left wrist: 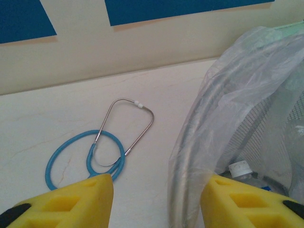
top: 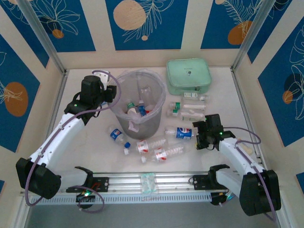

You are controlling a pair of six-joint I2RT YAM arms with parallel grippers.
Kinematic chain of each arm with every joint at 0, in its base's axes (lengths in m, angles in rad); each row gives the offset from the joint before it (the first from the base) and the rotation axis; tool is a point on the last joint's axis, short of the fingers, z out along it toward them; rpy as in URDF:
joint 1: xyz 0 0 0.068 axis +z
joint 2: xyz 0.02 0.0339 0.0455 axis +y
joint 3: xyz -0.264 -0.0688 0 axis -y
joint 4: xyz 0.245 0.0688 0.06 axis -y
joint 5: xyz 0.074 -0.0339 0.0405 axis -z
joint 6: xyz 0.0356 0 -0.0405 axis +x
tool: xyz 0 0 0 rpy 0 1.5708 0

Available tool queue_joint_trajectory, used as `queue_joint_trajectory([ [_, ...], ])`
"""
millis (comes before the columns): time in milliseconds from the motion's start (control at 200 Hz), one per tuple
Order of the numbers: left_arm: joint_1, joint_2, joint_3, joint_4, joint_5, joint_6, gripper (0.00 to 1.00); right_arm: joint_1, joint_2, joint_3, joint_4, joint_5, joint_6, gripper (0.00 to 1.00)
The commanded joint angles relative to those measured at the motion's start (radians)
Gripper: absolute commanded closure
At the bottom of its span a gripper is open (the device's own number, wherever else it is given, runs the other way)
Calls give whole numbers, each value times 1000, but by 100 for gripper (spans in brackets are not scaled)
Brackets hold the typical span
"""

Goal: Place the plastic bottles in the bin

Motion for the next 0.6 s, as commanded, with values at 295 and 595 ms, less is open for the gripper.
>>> queue_joint_trajectory([
  [295,-8,34,-17,-52,-31,32,49,-14,114,-19,160,-19,28,31],
  [595,-8,27,-14,-55,-31,35,49,-31,42,36,80,-3,-14,44],
])
